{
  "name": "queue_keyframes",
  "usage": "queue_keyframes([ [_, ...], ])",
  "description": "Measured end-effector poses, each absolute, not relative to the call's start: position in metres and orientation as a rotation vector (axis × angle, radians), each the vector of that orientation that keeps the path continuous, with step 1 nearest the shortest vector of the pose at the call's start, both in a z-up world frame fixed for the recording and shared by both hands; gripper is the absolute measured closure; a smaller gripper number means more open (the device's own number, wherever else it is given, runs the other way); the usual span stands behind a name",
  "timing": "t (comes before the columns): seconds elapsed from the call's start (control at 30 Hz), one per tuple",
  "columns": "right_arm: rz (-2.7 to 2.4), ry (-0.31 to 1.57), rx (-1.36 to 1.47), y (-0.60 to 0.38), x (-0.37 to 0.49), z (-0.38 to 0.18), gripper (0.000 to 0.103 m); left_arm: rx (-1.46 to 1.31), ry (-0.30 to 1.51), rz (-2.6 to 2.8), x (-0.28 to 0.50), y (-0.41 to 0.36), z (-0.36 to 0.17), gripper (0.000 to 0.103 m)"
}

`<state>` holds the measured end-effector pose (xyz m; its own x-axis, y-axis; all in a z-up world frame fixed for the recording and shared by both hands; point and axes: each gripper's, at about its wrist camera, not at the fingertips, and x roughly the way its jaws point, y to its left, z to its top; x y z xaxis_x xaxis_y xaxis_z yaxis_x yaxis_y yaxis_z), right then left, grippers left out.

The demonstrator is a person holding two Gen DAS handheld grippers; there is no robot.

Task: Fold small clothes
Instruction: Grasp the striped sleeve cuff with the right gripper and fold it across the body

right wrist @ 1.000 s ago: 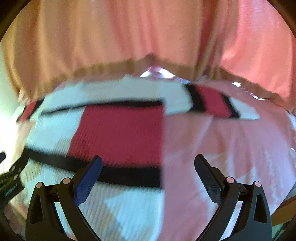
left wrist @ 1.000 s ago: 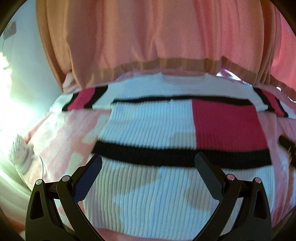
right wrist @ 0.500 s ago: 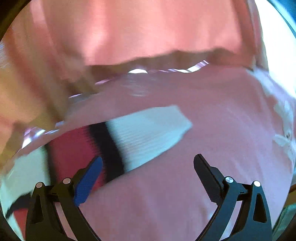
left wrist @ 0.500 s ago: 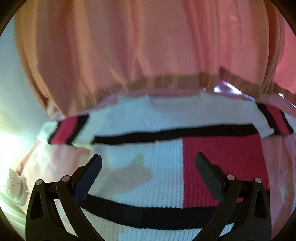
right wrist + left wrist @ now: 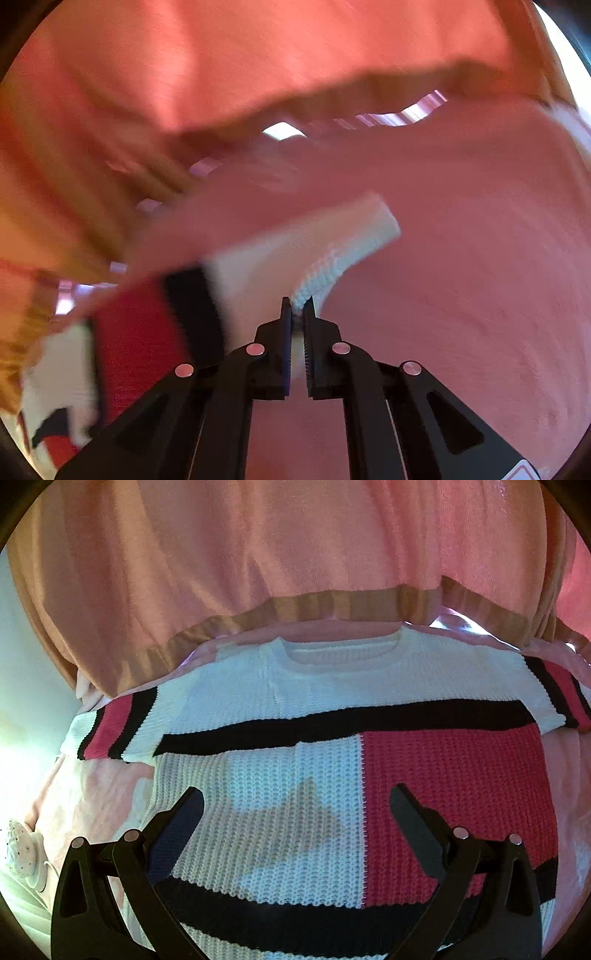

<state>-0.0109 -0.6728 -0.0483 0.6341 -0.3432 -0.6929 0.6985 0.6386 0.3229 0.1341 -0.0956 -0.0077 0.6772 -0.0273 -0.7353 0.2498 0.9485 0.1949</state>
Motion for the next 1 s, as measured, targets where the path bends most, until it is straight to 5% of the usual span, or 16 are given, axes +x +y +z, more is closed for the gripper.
queue_keyframes([
  [0.27, -0.145, 0.411, 0.482, -0.493, 0.078, 0.107, 0.098, 0.180, 0.782, -0.125, 0.140, -0.065, 0.019, 0.005],
  [0.4, 0.085, 0.427, 0.405, -0.371, 0.144, 0.135, 0.098, 0.117, 0.775, -0.095, 0.142, -0.039, 0.029, 0.005],
  [0.53, 0.222, 0.516, 0.302, -0.249, 0.201, 0.120, 0.098, 0.060, 0.767, -0.067, 0.143, -0.010, 0.037, 0.005],
  [0.7, 0.285, 0.726, 0.193, -0.137, 0.257, 0.037, 0.093, -0.001, 0.763, -0.006, 0.152, 0.033, 0.041, 0.005],
  [0.87, 0.296, 0.837, 0.170, -0.118, 0.258, -0.011, 0.092, -0.040, 0.795, 0.027, 0.168, 0.063, 0.036, 0.005],
  [0.9, 0.304, 0.821, 0.186, -0.132, 0.247, -0.007, 0.089, -0.058, 0.804, 0.027, 0.173, 0.069, 0.034, 0.005],
  [1.0, 0.200, 0.749, 0.141, -0.179, 0.210, 0.026, 0.050, -0.112, 0.829, 0.001, 0.186, 0.073, 0.029, 0.005],
])
